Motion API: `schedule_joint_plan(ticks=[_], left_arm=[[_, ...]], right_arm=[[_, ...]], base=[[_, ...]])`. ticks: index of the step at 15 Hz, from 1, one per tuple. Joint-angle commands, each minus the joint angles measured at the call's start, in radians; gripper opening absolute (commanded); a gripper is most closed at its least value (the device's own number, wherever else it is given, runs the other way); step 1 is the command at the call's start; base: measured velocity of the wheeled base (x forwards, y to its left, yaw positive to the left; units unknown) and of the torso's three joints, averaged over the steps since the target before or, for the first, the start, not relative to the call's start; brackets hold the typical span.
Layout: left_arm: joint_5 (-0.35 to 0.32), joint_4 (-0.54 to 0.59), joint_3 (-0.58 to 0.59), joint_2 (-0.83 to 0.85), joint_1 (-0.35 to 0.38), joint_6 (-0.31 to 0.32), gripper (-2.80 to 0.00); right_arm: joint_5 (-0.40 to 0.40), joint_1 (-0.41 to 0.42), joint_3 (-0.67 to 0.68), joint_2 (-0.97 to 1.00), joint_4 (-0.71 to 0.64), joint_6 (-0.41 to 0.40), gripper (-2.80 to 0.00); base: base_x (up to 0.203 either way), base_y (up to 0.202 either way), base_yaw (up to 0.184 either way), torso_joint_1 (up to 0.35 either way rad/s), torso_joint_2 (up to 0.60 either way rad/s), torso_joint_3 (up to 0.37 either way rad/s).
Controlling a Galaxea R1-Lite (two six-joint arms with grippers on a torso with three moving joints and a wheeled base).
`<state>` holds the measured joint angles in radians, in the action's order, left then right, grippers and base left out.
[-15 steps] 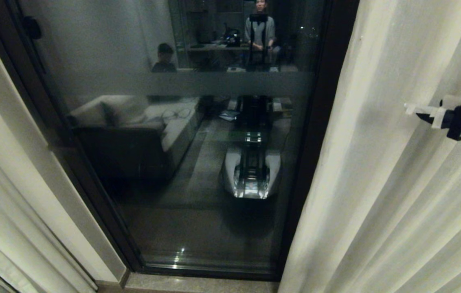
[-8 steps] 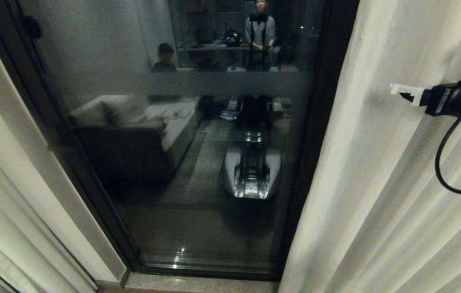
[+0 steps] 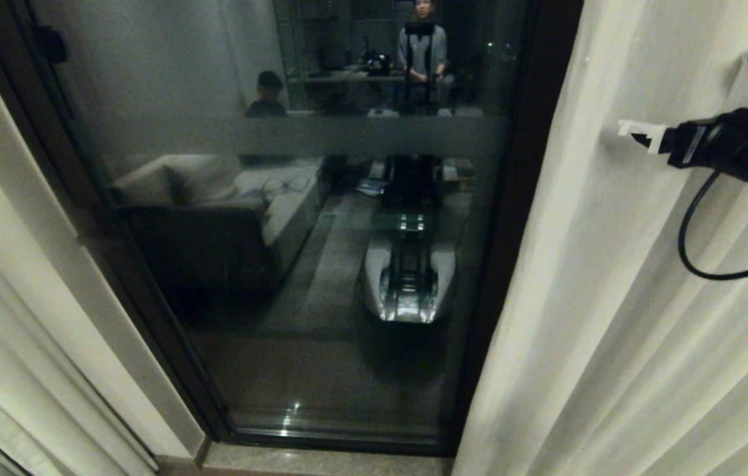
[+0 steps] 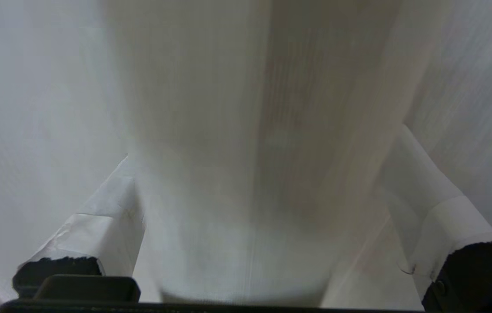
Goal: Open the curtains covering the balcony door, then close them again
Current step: Pull the inner curtains open on both sides
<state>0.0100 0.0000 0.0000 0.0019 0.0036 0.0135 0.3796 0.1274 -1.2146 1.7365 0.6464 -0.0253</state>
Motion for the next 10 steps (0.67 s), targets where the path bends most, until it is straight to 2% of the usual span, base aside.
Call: schedule_joint_plan(ticks=[1,6,7,10], left_arm=[[0.001,0.0,0.0,0.0,0.0,0.0,-2.8],[0.001,0.0,0.0,0.0,0.001,0.0,-2.8],[0.001,0.0,0.0,0.0,0.001,0.0,-2.8],[0.001,0.0,0.0,0.0,0.001,0.0,-2.8]], right_arm=[[0.002,0.0,-0.014,0.021,0.008,-0.001,0.0],[0.002,-0.005,-0.011,0.035,0.065,0.001,0.0],[0.002,-0.005,-0.01,0.035,0.065,0.001,-2.8],[0.002,-0.003,-0.009,0.032,0.068,0.001,-2.8]], base=[[0.0,0.0,0.0,0.0,0.0,0.0],[0.0,0.0,0.0,0.0,0.0,0.0],[0.0,0.0,0.0,0.0,0.0,0.0],[0.0,0.0,0.0,0.0,0.0,0.0]])
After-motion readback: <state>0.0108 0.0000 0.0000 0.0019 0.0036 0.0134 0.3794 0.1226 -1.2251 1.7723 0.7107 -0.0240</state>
